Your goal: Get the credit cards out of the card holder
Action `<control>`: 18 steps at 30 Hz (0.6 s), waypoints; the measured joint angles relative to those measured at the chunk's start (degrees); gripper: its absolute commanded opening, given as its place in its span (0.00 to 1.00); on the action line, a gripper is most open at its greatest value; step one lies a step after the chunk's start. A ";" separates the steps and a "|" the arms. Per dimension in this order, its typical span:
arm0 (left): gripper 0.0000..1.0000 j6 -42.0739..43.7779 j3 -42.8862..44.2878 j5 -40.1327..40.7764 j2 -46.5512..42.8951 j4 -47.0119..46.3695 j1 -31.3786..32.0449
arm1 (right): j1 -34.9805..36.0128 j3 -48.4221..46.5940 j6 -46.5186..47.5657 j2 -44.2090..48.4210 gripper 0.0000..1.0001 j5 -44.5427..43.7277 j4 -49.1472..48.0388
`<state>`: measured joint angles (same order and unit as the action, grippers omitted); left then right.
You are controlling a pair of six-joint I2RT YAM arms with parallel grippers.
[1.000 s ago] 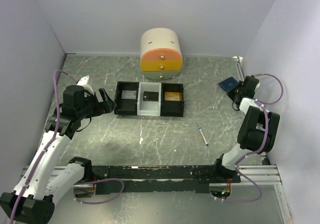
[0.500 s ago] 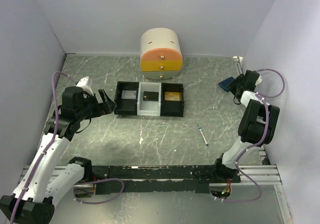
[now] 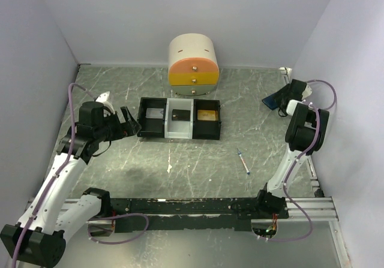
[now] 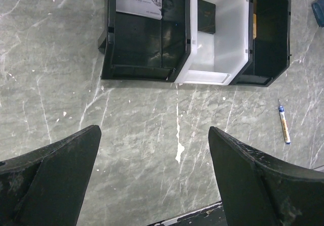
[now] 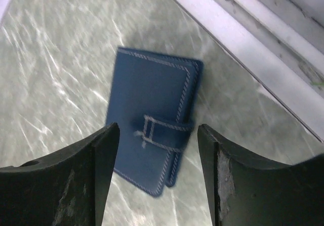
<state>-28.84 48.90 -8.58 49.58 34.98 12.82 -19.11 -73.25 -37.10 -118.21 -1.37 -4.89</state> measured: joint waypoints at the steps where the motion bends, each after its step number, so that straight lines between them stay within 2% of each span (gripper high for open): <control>1: 1.00 0.04 0.00 0.00 0.28 0.00 0.00 | 0.07 -1.25 0.11 -0.74 0.65 -0.13 0.31; 3: 1.00 0.17 0.00 0.00 0.81 -0.02 0.00 | 0.50 -3.89 0.46 -2.54 0.64 -0.98 0.70; 4: 1.00 0.20 0.00 0.00 1.14 -0.02 0.00 | 0.79 -4.66 0.74 -3.21 0.60 -1.66 0.87; 8: 1.00 0.39 0.02 0.00 2.45 -0.04 -0.02 | 2.49 -5.09 2.08 -3.54 0.35 -3.85 1.40; 14: 1.00 0.81 0.09 0.00 2.69 0.00 -0.04 | 6.14 -4.83 5.05 -3.32 0.12 -7.06 -0.22; 18: 1.00 0.83 0.09 0.00 1.70 -0.02 -0.04 | 8.92 -2.34 6.54 -1.14 0.04 -7.54 -1.57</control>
<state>-28.01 48.99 -8.58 51.29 34.96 12.78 -10.20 -75.59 -30.57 -119.35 -8.91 -6.46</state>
